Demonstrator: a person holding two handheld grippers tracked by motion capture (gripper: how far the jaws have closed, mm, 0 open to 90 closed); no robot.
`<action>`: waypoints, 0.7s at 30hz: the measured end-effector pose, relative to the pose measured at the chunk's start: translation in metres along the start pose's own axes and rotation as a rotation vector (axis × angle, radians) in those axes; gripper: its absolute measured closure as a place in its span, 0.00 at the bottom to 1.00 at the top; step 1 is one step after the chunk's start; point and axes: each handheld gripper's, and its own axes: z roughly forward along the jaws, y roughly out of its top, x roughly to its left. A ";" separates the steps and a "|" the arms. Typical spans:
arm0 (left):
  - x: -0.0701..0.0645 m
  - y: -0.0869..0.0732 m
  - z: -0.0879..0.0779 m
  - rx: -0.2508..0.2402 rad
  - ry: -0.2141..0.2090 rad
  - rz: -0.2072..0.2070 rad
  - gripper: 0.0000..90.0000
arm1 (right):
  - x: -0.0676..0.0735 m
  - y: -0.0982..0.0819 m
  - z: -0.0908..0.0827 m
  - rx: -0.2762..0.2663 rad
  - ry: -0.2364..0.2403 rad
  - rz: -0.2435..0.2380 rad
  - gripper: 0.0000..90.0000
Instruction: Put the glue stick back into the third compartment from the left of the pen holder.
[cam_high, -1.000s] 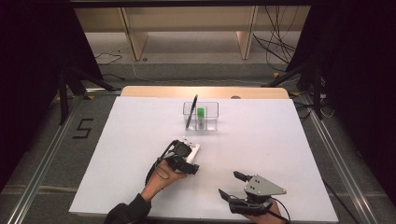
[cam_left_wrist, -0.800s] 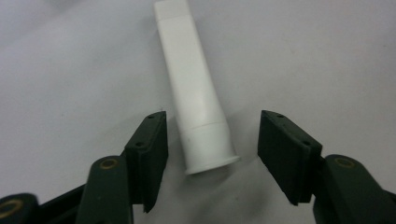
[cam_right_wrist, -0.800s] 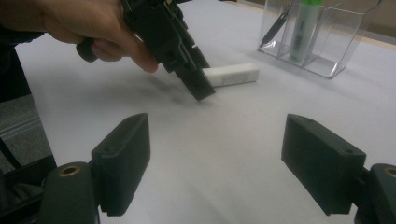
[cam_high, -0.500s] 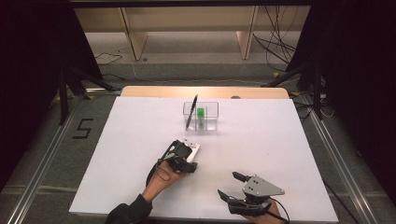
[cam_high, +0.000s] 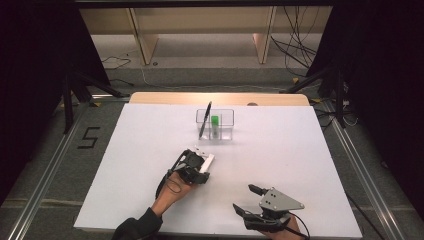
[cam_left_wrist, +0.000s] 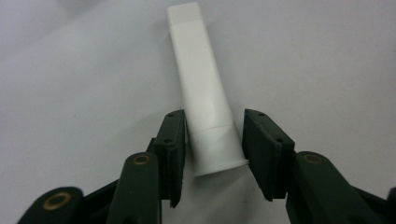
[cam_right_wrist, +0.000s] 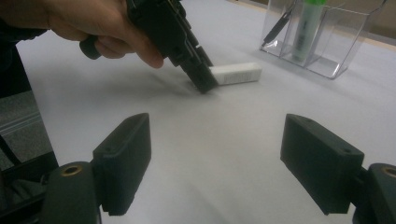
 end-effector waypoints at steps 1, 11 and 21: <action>0.000 0.000 0.000 -0.002 0.002 -0.002 0.67 | 0.000 0.000 0.000 -0.001 -0.001 0.000 0.28; 0.002 0.000 -0.001 -0.003 -0.004 -0.007 0.72 | 0.000 0.000 0.000 0.001 -0.001 -0.004 0.28; 0.009 0.000 -0.001 -0.024 -0.046 -0.021 0.72 | 0.000 0.000 0.000 0.000 -0.001 -0.005 0.28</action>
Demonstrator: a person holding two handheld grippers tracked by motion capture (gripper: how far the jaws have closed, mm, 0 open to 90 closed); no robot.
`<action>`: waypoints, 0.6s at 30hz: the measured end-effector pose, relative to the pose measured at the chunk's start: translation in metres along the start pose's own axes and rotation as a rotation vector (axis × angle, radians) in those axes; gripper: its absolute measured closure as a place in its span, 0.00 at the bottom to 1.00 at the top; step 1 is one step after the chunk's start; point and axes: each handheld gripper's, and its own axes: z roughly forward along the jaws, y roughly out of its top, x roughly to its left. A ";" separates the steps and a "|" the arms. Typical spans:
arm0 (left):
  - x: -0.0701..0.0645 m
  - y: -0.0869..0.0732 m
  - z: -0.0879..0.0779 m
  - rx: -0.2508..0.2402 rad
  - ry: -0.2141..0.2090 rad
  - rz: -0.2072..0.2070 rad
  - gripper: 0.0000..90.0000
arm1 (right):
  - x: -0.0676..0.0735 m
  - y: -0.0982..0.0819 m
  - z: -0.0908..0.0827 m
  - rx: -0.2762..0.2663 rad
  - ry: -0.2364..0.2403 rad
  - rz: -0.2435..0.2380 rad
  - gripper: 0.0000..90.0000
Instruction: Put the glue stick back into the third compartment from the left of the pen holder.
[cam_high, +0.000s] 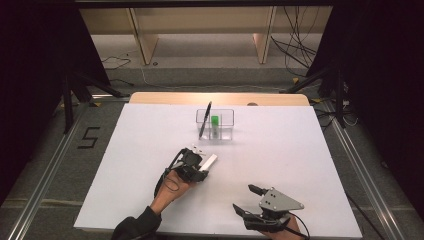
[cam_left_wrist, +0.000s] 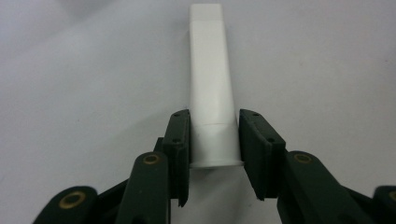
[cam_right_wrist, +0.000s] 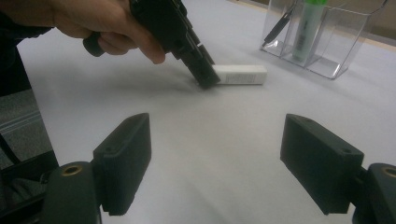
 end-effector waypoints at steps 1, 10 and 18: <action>0.000 0.000 -0.001 -0.001 -0.010 -0.002 0.72 | 0.000 0.000 0.000 0.000 -0.001 0.000 0.28; 0.003 0.005 -0.012 -0.024 -0.061 0.001 0.72 | 0.000 0.000 0.000 -0.001 -0.003 -0.002 0.28; -0.001 0.011 -0.029 -0.028 -0.123 0.032 0.73 | 0.000 0.000 0.000 -0.003 -0.005 -0.002 0.28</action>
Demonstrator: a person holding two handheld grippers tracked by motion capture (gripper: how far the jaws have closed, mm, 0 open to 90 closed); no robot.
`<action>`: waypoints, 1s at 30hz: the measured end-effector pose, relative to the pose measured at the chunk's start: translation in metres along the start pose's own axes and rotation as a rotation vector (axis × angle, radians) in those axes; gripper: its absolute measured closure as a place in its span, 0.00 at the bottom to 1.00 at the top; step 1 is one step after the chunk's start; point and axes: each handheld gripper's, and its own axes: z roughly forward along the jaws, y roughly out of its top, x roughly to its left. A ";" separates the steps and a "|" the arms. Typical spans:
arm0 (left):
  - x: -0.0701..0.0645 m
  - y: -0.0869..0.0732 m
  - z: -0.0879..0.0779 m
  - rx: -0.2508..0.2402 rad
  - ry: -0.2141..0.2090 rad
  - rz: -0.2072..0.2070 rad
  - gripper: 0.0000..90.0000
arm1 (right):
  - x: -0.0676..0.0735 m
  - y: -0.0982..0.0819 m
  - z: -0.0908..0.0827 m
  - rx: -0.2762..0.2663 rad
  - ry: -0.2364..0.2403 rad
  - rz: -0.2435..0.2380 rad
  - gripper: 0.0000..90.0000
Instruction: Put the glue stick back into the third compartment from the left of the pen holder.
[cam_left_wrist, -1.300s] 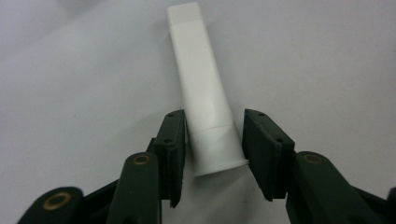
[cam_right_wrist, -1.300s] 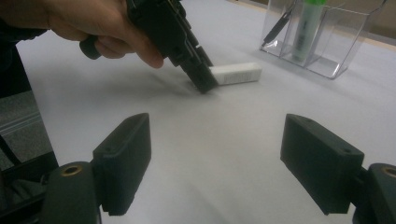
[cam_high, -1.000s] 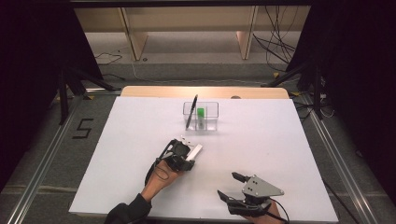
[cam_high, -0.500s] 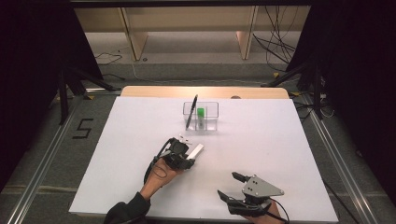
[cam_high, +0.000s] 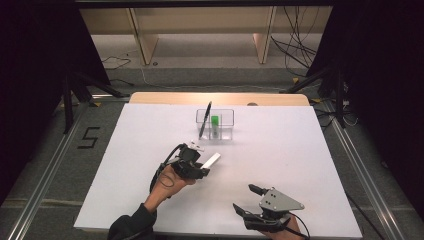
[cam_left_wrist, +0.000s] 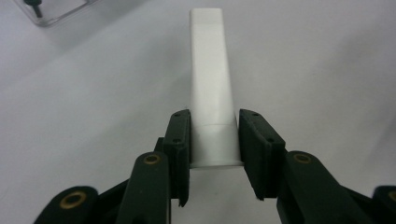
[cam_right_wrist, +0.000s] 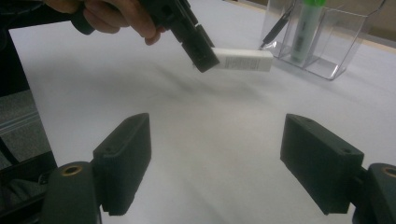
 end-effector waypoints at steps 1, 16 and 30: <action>-0.002 0.001 -0.002 -0.002 -0.011 0.005 0.73 | 0.000 0.000 0.000 -0.001 -0.001 -0.001 0.28; -0.044 0.007 -0.003 0.057 -0.126 0.138 0.74 | 0.009 0.000 -0.002 -0.016 -0.091 -0.137 0.28; -0.057 0.010 -0.007 0.066 -0.177 0.168 0.75 | 0.014 -0.001 0.001 -0.002 -0.119 -0.203 0.28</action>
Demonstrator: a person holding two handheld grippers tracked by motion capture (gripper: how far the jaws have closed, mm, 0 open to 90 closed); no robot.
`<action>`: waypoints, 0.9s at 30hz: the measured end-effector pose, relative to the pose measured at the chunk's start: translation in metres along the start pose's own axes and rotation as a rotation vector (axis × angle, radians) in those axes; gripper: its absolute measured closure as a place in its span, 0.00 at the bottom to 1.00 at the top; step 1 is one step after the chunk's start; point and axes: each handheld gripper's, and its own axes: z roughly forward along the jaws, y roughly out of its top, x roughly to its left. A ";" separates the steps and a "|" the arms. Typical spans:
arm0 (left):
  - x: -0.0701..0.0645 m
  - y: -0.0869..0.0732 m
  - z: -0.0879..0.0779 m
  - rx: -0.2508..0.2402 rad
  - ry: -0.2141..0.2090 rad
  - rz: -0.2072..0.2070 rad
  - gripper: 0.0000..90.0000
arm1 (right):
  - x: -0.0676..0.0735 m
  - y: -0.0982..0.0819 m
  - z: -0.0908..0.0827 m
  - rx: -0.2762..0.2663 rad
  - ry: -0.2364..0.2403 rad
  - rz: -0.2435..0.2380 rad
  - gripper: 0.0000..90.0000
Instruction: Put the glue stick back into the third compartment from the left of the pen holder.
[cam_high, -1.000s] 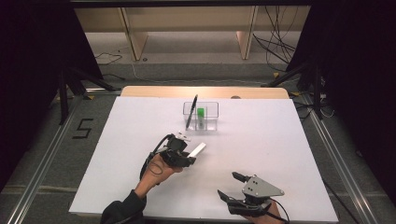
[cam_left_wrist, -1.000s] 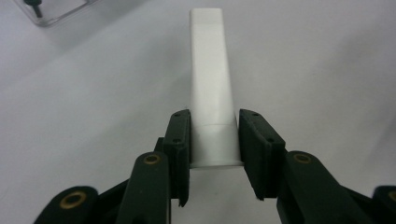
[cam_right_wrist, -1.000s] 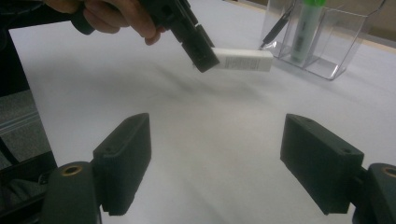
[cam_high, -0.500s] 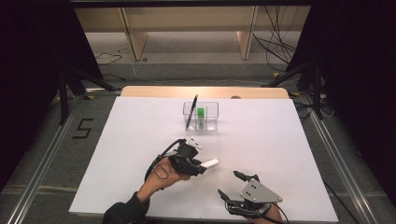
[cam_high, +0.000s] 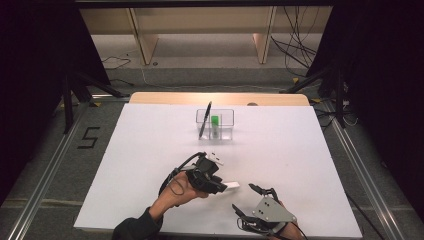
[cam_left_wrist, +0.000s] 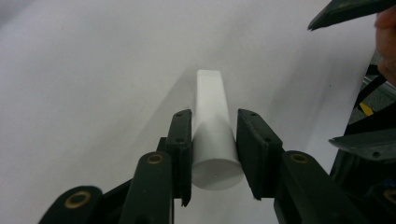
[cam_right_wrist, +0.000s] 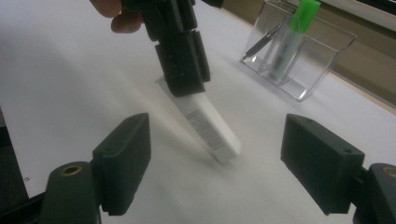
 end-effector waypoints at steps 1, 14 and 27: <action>-0.002 0.001 -0.001 0.001 -0.004 0.005 0.75 | 0.000 0.000 0.000 0.003 -0.001 -0.004 0.28; -0.023 0.008 -0.007 -0.007 -0.064 0.058 0.75 | 0.016 0.002 0.006 0.035 -0.061 -0.147 0.28; -0.033 0.010 -0.005 0.001 -0.098 0.073 0.75 | 0.032 0.001 0.014 0.103 -0.202 -0.360 0.43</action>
